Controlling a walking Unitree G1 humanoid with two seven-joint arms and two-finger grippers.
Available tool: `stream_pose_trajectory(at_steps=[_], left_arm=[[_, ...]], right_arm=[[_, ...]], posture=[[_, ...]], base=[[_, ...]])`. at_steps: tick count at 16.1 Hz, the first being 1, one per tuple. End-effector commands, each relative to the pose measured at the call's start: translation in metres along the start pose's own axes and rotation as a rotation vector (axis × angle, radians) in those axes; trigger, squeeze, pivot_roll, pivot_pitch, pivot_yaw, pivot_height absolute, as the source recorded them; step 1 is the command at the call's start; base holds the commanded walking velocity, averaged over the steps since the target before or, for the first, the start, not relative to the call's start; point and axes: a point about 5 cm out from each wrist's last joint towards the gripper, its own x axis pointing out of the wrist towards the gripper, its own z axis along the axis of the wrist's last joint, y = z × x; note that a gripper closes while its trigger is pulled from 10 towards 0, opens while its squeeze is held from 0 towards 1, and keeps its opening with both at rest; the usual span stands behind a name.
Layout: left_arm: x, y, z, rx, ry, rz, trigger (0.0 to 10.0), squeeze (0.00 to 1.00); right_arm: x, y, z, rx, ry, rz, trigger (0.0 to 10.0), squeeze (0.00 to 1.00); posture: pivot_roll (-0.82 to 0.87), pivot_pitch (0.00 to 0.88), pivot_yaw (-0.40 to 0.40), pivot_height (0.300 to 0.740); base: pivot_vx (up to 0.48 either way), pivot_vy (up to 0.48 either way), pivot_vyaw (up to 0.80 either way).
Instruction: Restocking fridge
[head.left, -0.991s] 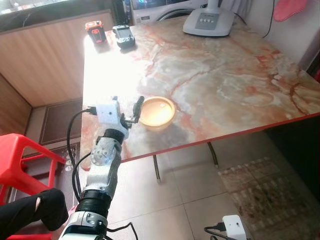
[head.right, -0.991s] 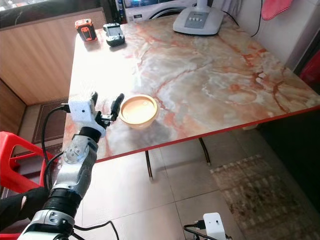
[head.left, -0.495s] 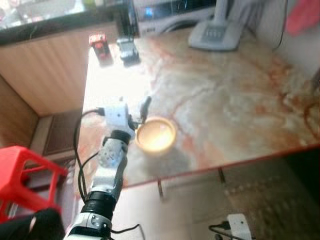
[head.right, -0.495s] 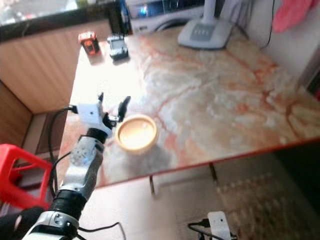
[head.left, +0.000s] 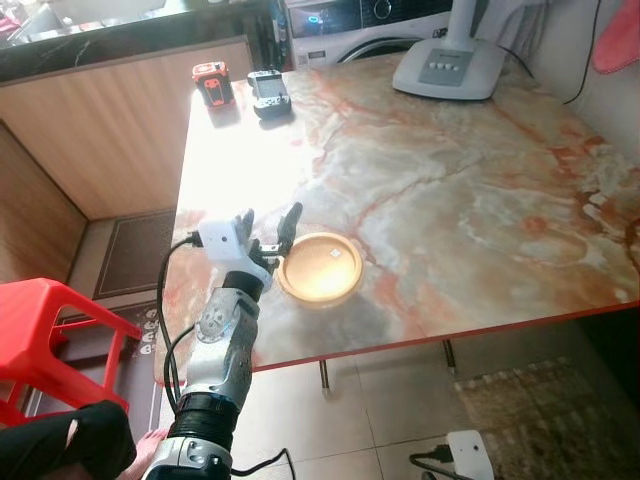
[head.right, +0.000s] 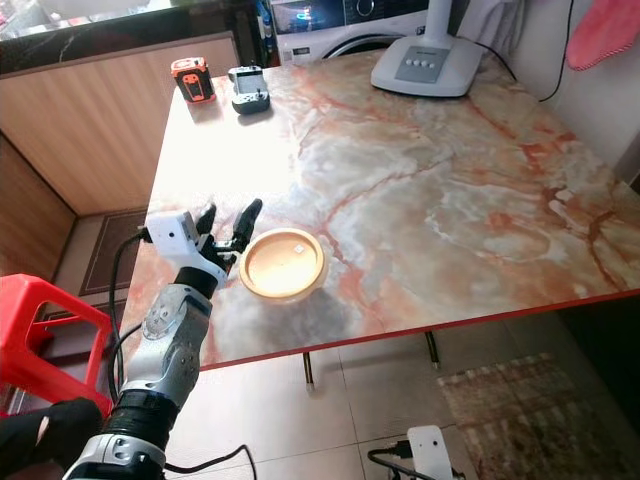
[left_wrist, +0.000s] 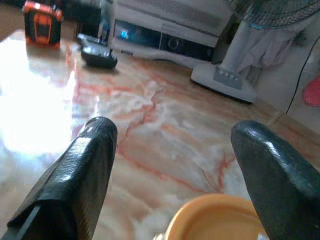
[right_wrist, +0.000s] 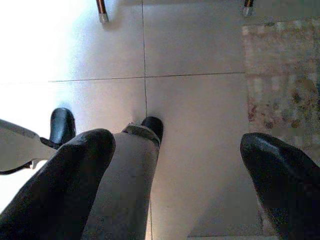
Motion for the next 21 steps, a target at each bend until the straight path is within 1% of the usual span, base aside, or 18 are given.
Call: stream_pose_trajectory(at_steps=[1,2,3,4,5,7,10,11,12,16,18,19,20,21], left_arm=[[-0.004,0.010,-0.006,-0.004,0.042,0.042,10.0,0.00],[-0.005,0.014,-0.005,-0.046,0.039,0.076,10.0,0.00],[-0.005,0.016,-0.005,-0.069,0.037,0.090,10.0,0.00],[-0.007,0.022,-0.006,-0.127,0.042,0.130,10.0,0.00],[-0.008,0.022,-0.011,-0.177,0.079,0.115,10.0,1.00],[-0.008,0.017,-0.018,-0.167,0.136,0.069,10.0,1.00],[-0.008,0.011,-0.026,-0.171,0.175,0.038,10.0,1.00],[-0.008,0.011,-0.027,-0.177,0.182,0.037,10.0,0.80],[-0.009,0.008,-0.030,-0.187,0.202,0.025,10.0,0.00],[-0.010,0.004,-0.036,-0.201,0.221,0.009,10.0,0.00],[-0.011,0.000,-0.039,-0.227,0.232,-0.005,10.0,0.00],[-0.012,-0.002,-0.042,-0.247,0.246,-0.012,10.0,0.00],[-0.013,-0.005,-0.046,-0.298,0.270,-0.029,10.0,0.00],[-0.015,-0.012,-0.049,-0.312,0.290,-0.074,10.0,0.00]], right_arm=[[0.000,0.005,-0.005,-0.001,0.022,0.014,10.0,0.00],[0.000,0.005,-0.005,-0.001,0.021,0.014,10.0,0.00],[0.000,0.005,-0.005,-0.001,0.021,0.014,10.0,0.00],[0.000,0.005,-0.004,-0.003,0.021,0.014,10.0,0.00],[0.000,0.005,-0.004,-0.013,0.021,0.017,10.0,0.00],[0.000,0.004,-0.004,-0.014,0.020,0.016,10.0,0.00],[0.000,0.004,-0.004,-0.018,0.019,0.014,10.0,0.00],[0.000,0.004,-0.003,-0.020,0.018,0.013,10.0,0.00],[0.000,0.004,-0.003,-0.022,0.019,0.014,10.0,0.00],[0.000,0.004,-0.003,-0.027,0.017,0.016,10.0,0.00],[0.000,0.004,-0.004,-0.023,0.018,0.015,10.0,0.00],[0.000,0.004,-0.004,-0.025,0.018,0.016,10.0,0.00],[0.000,0.005,-0.004,-0.026,0.018,0.016,10.0,0.00],[0.000,0.005,-0.004,-0.027,0.018,0.016,10.0,0.00]], posture=[[-0.07,0.111,0.108,0.740],[-0.07,0.110,0.108,0.740],[-0.07,0.109,0.108,0.740],[-0.07,0.108,0.107,0.740],[-0.07,0.106,0.106,0.740],[-0.07,0.106,0.106,0.740],[-0.08,0.108,0.105,0.740],[-0.07,0.108,0.104,0.740],[-0.07,0.107,0.103,0.740],[-0.08,0.106,0.106,0.740],[-0.08,0.105,0.107,0.740],[-0.08,0.105,0.106,0.740],[-0.08,0.102,0.108,0.740],[-0.08,0.101,0.110,0.740]], base=[[0.000,0.000,0.00],[0.000,0.000,0.00],[0.000,0.000,0.00],[0.000,0.000,0.00],[0.000,0.000,0.00],[0.000,0.000,0.00],[0.000,0.000,0.00],[0.000,0.000,0.00],[0.000,0.000,0.00],[0.000,0.000,0.00],[0.000,0.000,0.00],[0.000,0.000,0.00],[0.000,0.000,0.00],[0.000,0.000,0.00]])
